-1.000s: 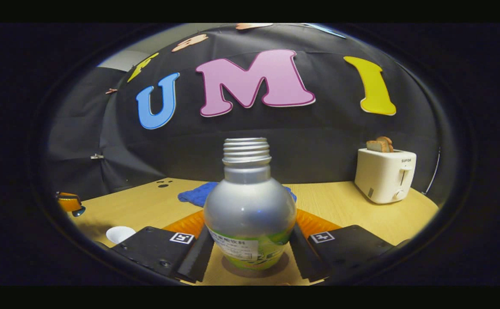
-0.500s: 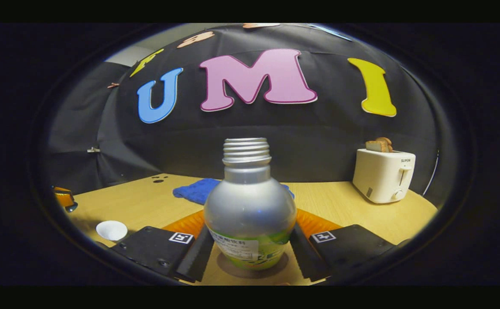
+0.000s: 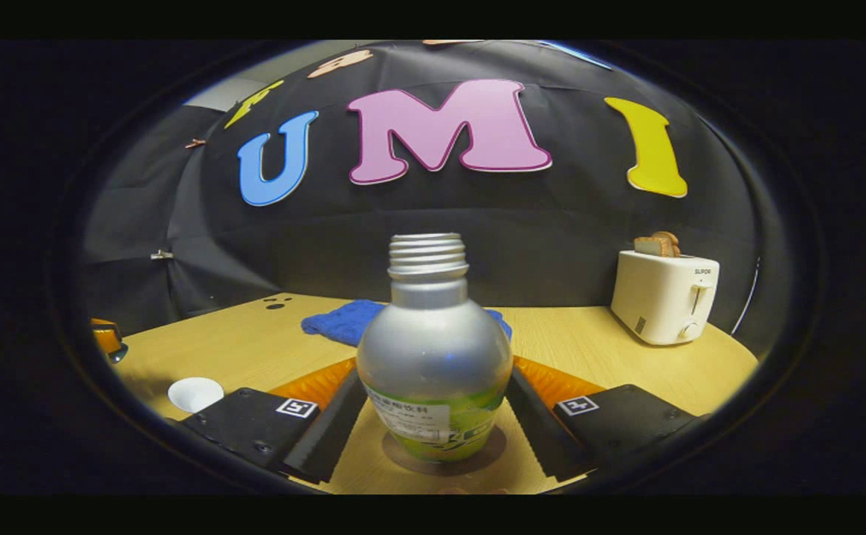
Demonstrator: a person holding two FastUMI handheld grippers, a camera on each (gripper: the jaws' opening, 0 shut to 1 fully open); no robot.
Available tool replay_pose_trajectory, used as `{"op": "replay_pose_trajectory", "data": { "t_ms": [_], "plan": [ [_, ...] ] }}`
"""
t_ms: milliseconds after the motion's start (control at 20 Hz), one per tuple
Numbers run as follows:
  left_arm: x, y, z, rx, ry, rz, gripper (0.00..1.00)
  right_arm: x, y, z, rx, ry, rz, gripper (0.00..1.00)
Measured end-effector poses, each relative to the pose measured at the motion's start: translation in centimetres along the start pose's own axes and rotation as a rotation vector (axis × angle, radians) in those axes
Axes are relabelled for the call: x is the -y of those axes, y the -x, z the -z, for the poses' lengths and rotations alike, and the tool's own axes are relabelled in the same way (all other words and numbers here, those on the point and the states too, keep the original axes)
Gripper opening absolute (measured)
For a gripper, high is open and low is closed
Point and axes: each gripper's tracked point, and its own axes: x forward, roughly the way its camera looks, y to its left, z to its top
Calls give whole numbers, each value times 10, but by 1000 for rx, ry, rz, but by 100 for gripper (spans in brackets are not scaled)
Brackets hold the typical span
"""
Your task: Open the teacup lid with one hand, grasp the water bottle and pour water into the teacup with the other hand; after pouring, place the water bottle on the coaster and then close the teacup lid.
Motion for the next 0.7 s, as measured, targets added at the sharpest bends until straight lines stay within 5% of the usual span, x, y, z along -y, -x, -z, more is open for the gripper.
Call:
{"op": "replay_pose_trajectory", "data": {
  "t_ms": [400,700],
  "plan": [
    [8,13,-12,29,1,-7,30,7,21,4,-19,39,55,96],
    [13,21,-12,37,-4,-5,30,-1,49,12,-39,-29,30,100]
  ]
}}
